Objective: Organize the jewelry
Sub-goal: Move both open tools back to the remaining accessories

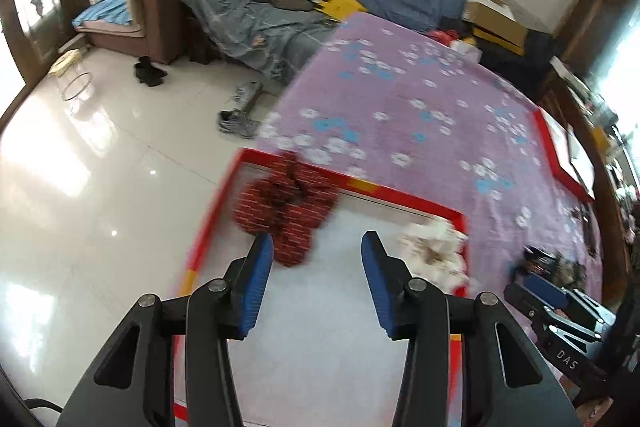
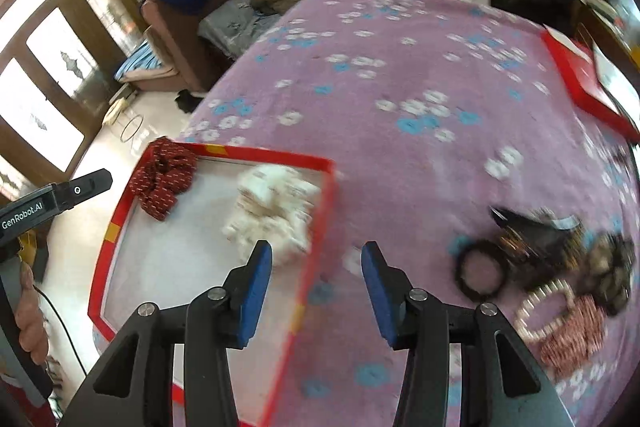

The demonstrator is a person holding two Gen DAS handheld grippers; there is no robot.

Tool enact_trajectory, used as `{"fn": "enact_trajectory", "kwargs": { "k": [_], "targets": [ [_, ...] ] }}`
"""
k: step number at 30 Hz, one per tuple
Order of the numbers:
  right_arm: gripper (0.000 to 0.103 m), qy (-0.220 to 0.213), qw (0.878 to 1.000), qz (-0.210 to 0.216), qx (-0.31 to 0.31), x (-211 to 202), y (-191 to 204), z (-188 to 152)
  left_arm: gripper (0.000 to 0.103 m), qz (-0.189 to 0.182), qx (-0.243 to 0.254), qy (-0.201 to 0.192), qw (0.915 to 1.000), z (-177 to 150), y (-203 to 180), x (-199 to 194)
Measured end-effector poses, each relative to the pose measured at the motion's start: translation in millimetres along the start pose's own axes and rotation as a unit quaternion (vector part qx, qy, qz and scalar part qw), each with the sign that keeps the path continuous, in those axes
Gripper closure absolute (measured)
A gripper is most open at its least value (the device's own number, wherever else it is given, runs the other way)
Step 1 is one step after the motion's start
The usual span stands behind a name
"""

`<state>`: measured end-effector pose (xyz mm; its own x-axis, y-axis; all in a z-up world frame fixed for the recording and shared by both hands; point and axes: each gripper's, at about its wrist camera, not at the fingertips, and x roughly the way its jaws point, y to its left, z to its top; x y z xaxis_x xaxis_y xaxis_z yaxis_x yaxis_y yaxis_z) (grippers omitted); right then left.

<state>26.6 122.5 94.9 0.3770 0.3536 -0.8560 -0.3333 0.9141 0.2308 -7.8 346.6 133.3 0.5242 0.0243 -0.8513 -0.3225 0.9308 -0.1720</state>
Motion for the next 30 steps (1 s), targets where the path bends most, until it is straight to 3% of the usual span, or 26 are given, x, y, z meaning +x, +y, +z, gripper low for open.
{"fn": "enact_trajectory", "kwargs": {
  "k": [7,17,23,30],
  "targets": [
    [0.053,-0.001,0.996,-0.033,0.081,-38.1,-91.8,-43.0,0.058,-0.049,0.066,0.022,0.9964,-17.2,-85.2,8.4],
    [0.053,-0.006,0.977,-0.09,0.195,-89.0,-220.4,-102.4,0.058,-0.083,0.14,0.067,0.9844,-58.0,-187.6,41.7],
    [0.053,-0.001,0.975,-0.087,0.204,-90.0,-249.2,-113.1,0.058,-0.065,0.168,0.078,0.9805,-75.1,-228.8,71.7],
    [0.053,0.006,0.98,-0.062,0.188,-80.0,-261.3,-112.1,0.059,-0.05,0.16,0.097,0.981,-76.2,-247.5,104.9]
  ]
}}
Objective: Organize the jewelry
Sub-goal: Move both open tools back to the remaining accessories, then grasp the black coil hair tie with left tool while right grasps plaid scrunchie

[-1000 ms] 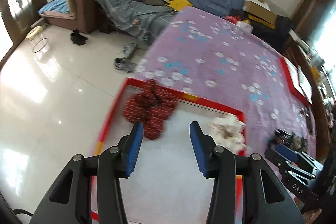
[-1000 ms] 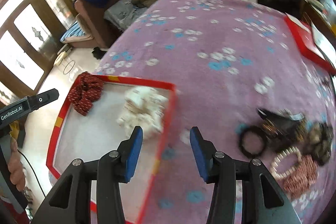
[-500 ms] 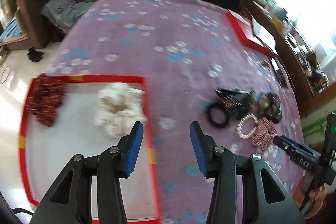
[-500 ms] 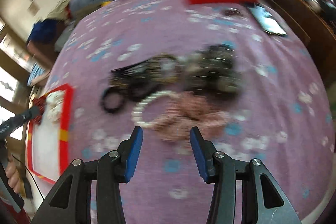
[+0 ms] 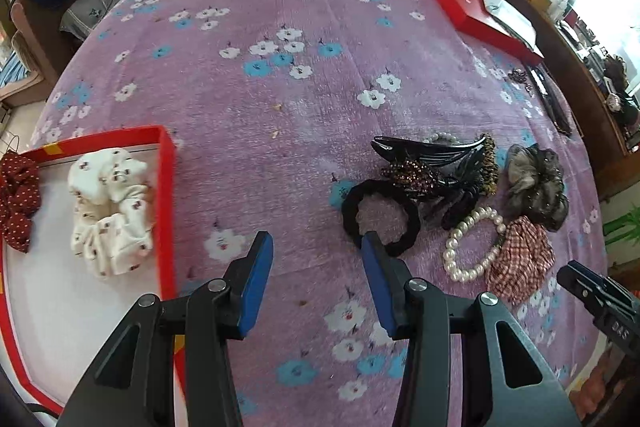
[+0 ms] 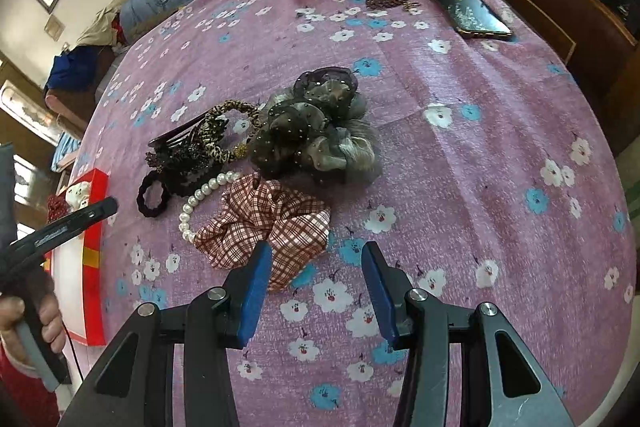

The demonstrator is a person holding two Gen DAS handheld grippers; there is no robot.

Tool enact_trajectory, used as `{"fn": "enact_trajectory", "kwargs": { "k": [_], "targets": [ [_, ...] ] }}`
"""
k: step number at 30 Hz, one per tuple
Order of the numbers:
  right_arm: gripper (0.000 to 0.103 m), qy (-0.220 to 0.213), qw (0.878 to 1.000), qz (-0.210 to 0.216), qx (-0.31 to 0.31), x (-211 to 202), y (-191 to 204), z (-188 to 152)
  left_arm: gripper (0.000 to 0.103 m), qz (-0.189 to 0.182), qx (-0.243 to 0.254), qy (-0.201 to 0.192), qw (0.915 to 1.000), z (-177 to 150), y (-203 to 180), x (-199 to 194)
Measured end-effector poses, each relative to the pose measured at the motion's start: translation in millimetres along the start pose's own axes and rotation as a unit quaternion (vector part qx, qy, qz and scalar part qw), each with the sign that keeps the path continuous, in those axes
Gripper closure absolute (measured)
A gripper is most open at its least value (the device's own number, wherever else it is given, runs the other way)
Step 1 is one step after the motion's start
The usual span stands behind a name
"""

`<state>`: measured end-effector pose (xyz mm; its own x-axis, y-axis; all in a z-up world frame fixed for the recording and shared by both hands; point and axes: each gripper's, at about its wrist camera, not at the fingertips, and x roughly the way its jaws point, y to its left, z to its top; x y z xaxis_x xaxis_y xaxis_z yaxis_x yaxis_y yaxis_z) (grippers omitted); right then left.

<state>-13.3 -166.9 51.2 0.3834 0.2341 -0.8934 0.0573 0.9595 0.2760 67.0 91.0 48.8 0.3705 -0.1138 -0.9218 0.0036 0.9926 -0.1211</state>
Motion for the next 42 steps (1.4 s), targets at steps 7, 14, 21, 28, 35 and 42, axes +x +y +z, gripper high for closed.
{"fn": "enact_trajectory", "kwargs": {
  "k": [7,14,21,28,35,42],
  "targets": [
    [0.049,0.019,0.999,0.016,-0.031,18.8,4.8,4.8,0.059,-0.001,-0.004,0.013,0.9999,7.4,-7.9,25.8],
    [0.049,0.03,0.998,0.025,-0.05,33.9,12.3,10.0,0.059,0.012,-0.005,0.007,0.9999,12.3,-12.7,36.5],
    [0.049,0.032,0.998,0.025,-0.055,43.4,19.2,10.4,0.059,0.031,0.007,-0.003,0.9995,10.0,-18.8,38.4],
    [0.049,0.026,0.998,0.014,-0.057,44.9,23.7,9.9,0.071,0.056,0.015,-0.01,0.9983,8.0,-22.3,38.9],
    [0.088,0.027,0.998,0.017,-0.053,41.3,27.2,5.8,0.096,0.023,-0.018,0.001,0.9996,9.3,-9.3,31.1],
    [0.093,0.007,0.998,0.025,-0.052,19.4,31.4,1.6,0.096,-0.041,-0.052,-0.022,0.9976,4.3,-0.9,-11.0]
  ]
}}
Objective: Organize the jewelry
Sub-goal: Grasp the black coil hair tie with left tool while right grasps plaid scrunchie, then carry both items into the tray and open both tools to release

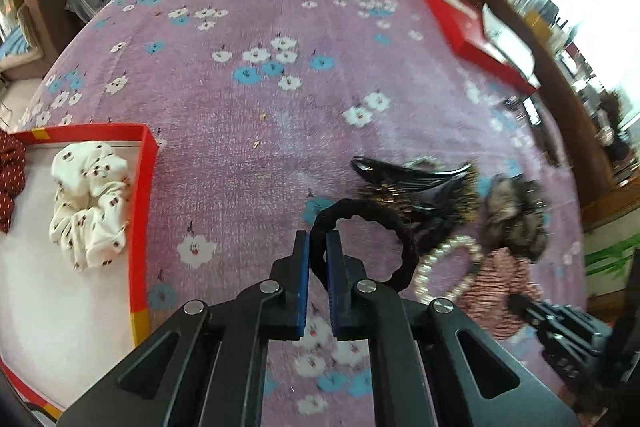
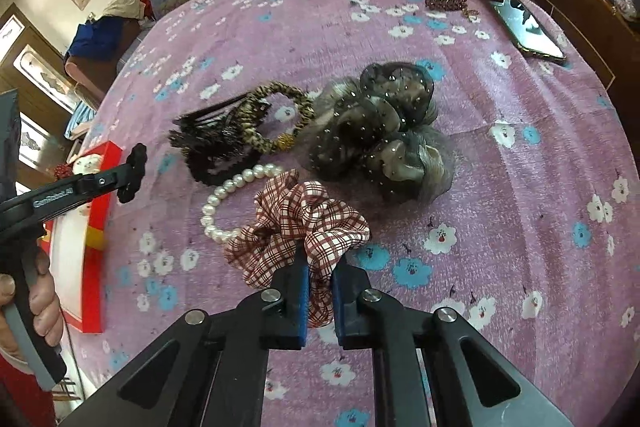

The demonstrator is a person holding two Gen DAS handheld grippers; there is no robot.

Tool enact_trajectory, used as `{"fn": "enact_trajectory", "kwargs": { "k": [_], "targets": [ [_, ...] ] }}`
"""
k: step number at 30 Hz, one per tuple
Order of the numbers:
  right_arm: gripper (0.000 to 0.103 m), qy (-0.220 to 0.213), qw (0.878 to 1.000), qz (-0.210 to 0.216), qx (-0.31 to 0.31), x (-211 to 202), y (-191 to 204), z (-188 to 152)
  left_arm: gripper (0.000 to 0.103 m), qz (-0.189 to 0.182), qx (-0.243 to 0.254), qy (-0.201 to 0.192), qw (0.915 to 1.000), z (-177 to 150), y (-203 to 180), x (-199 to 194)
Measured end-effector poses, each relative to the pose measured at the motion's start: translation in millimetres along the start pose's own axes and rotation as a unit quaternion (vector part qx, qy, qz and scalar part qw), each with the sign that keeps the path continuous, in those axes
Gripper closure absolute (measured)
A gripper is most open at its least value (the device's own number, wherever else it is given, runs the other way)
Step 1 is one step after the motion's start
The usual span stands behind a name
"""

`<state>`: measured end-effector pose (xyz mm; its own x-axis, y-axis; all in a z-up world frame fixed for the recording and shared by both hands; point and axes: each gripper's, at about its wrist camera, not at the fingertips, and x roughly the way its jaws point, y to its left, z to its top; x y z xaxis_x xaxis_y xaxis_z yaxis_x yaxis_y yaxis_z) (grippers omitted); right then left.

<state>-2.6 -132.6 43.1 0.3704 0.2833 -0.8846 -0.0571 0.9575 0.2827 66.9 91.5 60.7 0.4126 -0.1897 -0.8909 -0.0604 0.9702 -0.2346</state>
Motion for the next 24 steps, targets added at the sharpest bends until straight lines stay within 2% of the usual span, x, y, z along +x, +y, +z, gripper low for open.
{"fn": "enact_trajectory", "kwargs": {
  "k": [3,7,13,24],
  "targets": [
    [0.093,-0.008,1.0,0.006,0.0,-11.6,4.4,-1.2,0.096,-0.02,-0.009,-0.008,0.9997,-4.0,2.3,-18.0],
    [0.093,-0.015,1.0,0.012,0.0,-22.2,13.4,-2.1,0.096,-0.027,-0.018,-0.016,0.9993,-10.0,11.7,-39.1],
    [0.093,-0.016,1.0,0.021,-0.004,-27.6,37.1,-6.0,0.096,0.005,-0.025,-0.038,0.999,-21.2,44.3,-70.8],
    [0.093,-0.008,0.998,0.043,-0.036,-21.0,100.3,-11.8,0.095,0.054,-0.077,-0.032,0.995,-46.7,134.9,-102.6]
  ]
}}
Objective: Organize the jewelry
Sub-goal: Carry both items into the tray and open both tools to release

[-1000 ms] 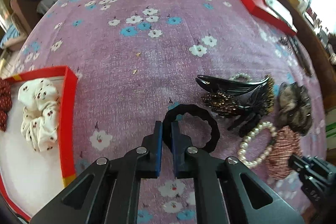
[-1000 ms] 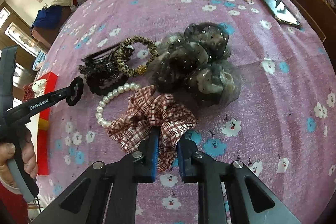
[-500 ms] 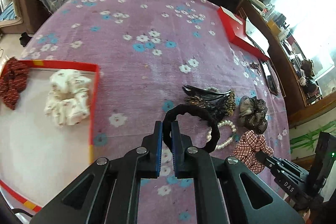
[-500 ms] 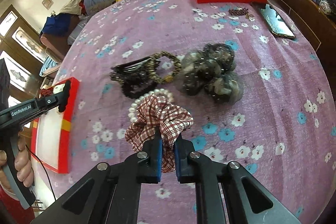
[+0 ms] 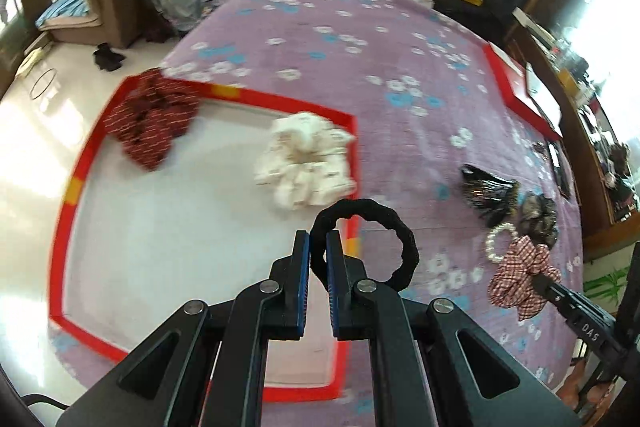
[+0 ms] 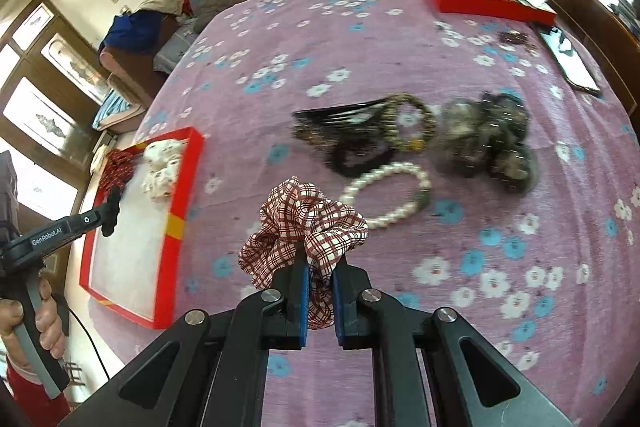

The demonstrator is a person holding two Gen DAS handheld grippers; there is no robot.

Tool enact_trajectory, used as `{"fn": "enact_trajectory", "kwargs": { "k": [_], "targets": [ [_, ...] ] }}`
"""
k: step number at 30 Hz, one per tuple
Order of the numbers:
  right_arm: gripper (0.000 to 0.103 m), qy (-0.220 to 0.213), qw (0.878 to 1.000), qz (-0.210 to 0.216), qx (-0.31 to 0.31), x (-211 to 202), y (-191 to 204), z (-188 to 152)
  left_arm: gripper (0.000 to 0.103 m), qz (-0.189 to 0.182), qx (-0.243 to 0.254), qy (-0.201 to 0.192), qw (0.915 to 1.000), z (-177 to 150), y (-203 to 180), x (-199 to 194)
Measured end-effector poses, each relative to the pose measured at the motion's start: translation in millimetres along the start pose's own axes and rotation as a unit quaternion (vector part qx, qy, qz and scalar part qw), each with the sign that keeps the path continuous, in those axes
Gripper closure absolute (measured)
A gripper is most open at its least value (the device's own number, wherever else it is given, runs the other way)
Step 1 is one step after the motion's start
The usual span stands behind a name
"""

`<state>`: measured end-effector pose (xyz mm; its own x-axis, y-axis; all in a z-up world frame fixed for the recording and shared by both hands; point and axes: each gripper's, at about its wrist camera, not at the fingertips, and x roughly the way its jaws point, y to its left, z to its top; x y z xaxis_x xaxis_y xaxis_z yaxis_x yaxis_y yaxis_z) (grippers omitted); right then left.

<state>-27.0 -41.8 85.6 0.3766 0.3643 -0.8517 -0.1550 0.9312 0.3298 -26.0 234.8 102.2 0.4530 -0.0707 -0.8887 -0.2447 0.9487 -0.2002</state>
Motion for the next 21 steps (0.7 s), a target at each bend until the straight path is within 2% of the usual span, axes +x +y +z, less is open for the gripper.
{"fn": "enact_trajectory", "kwargs": {
  "k": [8,15,21],
  "targets": [
    [0.092,0.02,0.997,0.04,-0.065,14.6,72.2,-9.9,0.095,0.036,-0.03,0.009,0.9988,-11.3,62.7,-8.9],
    [0.092,0.053,0.982,0.091,-0.155,35.4,153.1,-28.0,0.095,0.092,-0.036,0.02,0.995,-25.7,107.3,-7.4],
    [0.092,0.088,0.973,0.098,-0.188,64.5,191.4,-42.9,0.095,0.113,-0.049,0.049,0.9911,-38.2,138.4,2.9]
  ]
}}
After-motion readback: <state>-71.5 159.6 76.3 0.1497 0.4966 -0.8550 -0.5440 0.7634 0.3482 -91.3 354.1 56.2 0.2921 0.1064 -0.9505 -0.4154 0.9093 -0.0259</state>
